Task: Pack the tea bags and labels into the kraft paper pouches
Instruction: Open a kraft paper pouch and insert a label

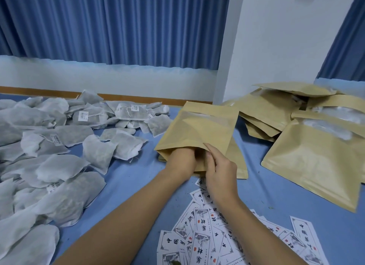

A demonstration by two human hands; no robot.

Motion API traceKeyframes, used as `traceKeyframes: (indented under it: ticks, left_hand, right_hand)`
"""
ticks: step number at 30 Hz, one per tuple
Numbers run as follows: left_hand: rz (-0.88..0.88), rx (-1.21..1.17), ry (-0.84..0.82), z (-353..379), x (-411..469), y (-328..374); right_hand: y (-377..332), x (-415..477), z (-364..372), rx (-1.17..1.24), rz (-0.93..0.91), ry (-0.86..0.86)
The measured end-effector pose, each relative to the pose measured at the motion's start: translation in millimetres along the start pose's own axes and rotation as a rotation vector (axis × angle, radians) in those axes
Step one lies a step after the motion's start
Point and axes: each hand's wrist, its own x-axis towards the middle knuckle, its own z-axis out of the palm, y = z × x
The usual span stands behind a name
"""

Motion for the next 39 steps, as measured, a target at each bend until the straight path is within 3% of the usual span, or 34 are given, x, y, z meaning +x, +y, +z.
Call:
traceKeyframes:
  ticks: [3, 5, 8, 12, 15, 16, 18, 20, 22, 23, 25, 27, 29, 31, 36, 39]
  left_hand:
    - [0.116, 0.109, -0.070, -3.4, 24.5, -19.7]
    - [0.086, 0.197, -0.127, -8.5, 34.8, -36.4]
    - [0.165, 0.155, -0.163, -6.1, 28.8, -42.1]
    - [0.446, 0.032, -0.027, -7.7, 3.4, -36.7]
    - [0.614, 0.084, 0.014, -23.9, -18.7, -46.6]
    - [0.663, 0.106, 0.072, -30.7, -26.2, -50.7]
    - [0.721, 0.029, 0.341, -40.7, -41.2, -61.4]
    - [0.624, -0.080, 0.627, -49.1, -52.0, -75.3]
    - [0.367, -0.033, 0.787, -55.8, -55.9, -92.9]
    - [0.150, 0.044, 0.770, -56.3, -55.5, -103.2]
    - [-0.323, 0.163, 0.507, -56.5, -53.3, -122.4]
    - [-0.591, 0.164, 0.237, -55.2, -52.7, -134.1]
    - [-0.560, 0.212, 0.167, -48.5, -50.1, -139.7]
    - [-0.466, 0.170, 0.215, -44.8, -49.3, -136.4]
    - [-0.423, -0.150, 0.351, -43.2, -53.8, -110.3]
    - [-0.337, -0.288, 0.324, -42.0, -57.8, -89.9]
  right_hand:
    - [-1.0, -1.5, -0.8, 0.000, -0.030, -0.046]
    - [-1.1, -0.7, -1.4, -0.004, -0.069, -0.083]
    - [0.5, 0.8, -0.2, -0.024, -0.064, -0.104]
    - [-0.4, -1.4, -0.9, -0.042, -0.067, -0.097]
    - [-2.5, -0.3, -0.9, -0.063, -0.098, -0.094]
    - [-2.8, -0.1, -0.3, -0.075, -0.104, -0.094]
    - [-1.4, 0.3, 1.6, -0.098, -0.095, -0.103]
    - [1.9, 1.4, 2.1, -0.115, -0.075, -0.107]
    - [3.8, 1.8, 2.0, -0.127, -0.064, -0.112]
    - [3.9, 1.7, 2.2, -0.128, -0.059, -0.117]
    - [3.0, 1.1, 2.2, -0.128, -0.055, -0.122]
    - [1.9, 0.3, 2.1, -0.129, -0.047, -0.124]
    - [1.5, -0.3, 1.9, -0.125, -0.038, -0.131]
    - [1.9, 0.1, 2.1, -0.123, -0.028, -0.138]
    - [1.8, 0.9, 2.9, -0.137, -0.028, -0.136]
    - [2.4, 1.0, 2.0, -0.138, -0.022, -0.128]
